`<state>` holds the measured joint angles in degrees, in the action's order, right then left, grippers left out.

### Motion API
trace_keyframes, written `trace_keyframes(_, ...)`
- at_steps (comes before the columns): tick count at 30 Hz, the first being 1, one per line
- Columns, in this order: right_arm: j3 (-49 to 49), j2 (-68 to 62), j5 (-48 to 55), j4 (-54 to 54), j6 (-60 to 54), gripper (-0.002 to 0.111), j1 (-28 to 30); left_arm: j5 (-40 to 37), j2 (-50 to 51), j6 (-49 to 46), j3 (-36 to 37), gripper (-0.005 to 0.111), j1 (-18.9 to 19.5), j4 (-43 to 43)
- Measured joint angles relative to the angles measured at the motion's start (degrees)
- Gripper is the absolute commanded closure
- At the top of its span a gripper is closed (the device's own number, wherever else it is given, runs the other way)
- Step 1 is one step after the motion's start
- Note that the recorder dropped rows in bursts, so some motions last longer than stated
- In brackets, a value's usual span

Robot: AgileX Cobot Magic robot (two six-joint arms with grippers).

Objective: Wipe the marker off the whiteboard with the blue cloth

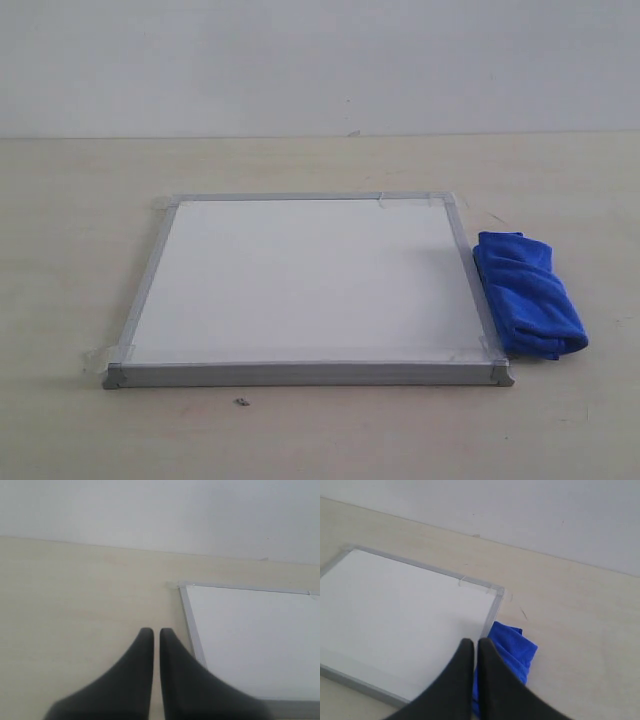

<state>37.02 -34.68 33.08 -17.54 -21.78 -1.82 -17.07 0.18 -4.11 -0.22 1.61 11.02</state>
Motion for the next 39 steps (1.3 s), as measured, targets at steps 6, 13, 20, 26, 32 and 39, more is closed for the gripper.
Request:
trace_keyframes(6, -1.1, 7.1, -2.4, 1.9, 0.0, 0.108, 0.0, 0.0, 0.0, 0.0, 0.0, 0.102, 0.0, 0.0)
trace_keyframes(13, -12.9, 19.4, -13.6, 3.0, 0.7, 0.108, 0.0, 0.0, 0.0, 0.0, 0.0, 0.102, 0.0, 0.0)
trace_keyframes(20, -29.5, 25.5, -26.7, 3.0, 7.7, 0.108, 0.0, 0.0, 0.0, 0.0, 0.0, 0.102, 0.0, 0.0)
trace_keyframes(26, -36.7, 30.6, -32.6, 2.8, 10.8, 0.108, 0.0, 0.0, 0.0, 0.0, 0.0, 0.102, 0.0, 0.0)
trace_keyframes(32, -36.8, 34.2, -28.5, 2.8, 9.3, 0.108, 0.0, 0.0, 0.0, 0.0, 0.0, 0.102, 0.0, 0.0)
trace_keyframes(39, -36.8, 34.3, -18.3, 3.2, 6.6, 0.108, 0.0, 0.0, 0.0, 0.0, 0.0, 0.102, 0.0, 0.0)
